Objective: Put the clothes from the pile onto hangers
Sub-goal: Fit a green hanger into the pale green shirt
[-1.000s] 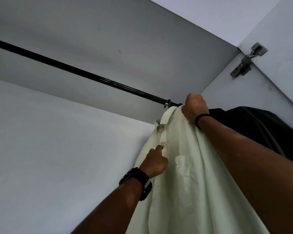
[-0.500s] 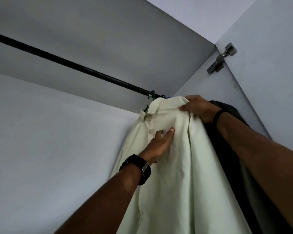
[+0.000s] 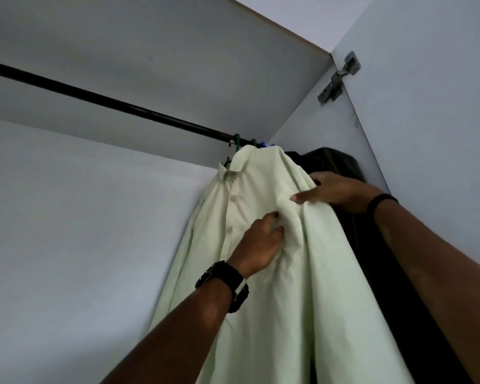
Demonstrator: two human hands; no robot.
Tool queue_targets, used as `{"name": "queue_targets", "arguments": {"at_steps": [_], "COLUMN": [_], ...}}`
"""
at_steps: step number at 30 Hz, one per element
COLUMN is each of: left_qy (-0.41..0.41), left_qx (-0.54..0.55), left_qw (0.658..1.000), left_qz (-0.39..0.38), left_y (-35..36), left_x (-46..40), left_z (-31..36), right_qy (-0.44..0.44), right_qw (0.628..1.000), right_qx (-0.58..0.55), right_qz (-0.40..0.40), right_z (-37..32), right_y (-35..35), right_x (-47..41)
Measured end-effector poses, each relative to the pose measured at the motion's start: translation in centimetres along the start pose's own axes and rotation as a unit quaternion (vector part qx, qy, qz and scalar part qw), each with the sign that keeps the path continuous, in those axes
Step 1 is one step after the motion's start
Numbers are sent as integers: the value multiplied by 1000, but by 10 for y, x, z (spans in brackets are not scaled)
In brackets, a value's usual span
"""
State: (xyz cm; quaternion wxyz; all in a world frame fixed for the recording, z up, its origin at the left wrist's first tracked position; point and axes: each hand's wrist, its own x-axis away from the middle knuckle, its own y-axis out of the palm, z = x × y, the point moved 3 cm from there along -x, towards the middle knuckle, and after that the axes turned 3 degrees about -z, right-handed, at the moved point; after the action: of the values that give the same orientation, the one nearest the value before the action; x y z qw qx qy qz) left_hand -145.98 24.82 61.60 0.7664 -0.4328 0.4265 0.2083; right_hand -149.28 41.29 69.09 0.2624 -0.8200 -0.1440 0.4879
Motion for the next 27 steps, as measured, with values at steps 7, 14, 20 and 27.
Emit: {"name": "queue_targets", "arguments": {"at_steps": [7,14,20,27], "left_qy": [-27,-106,-194,-273], "left_qx": [38,84,115,169], "left_qw": [997,991,973,946], "left_qz": [58,-7,-50,39], "left_y": [2,19,47,65], "left_x": [44,125,194,282], "left_z": [17,60,75,123], "right_qy": [-76,-89,30,14], "right_qw": [960,939,981,986], "right_qx": [157,-306,-82,-138], "right_qz": [220,131,171,88], "right_z": [9,23,34,14], "right_y": [33,64,69,99], "right_x": [53,136,198,307]}}
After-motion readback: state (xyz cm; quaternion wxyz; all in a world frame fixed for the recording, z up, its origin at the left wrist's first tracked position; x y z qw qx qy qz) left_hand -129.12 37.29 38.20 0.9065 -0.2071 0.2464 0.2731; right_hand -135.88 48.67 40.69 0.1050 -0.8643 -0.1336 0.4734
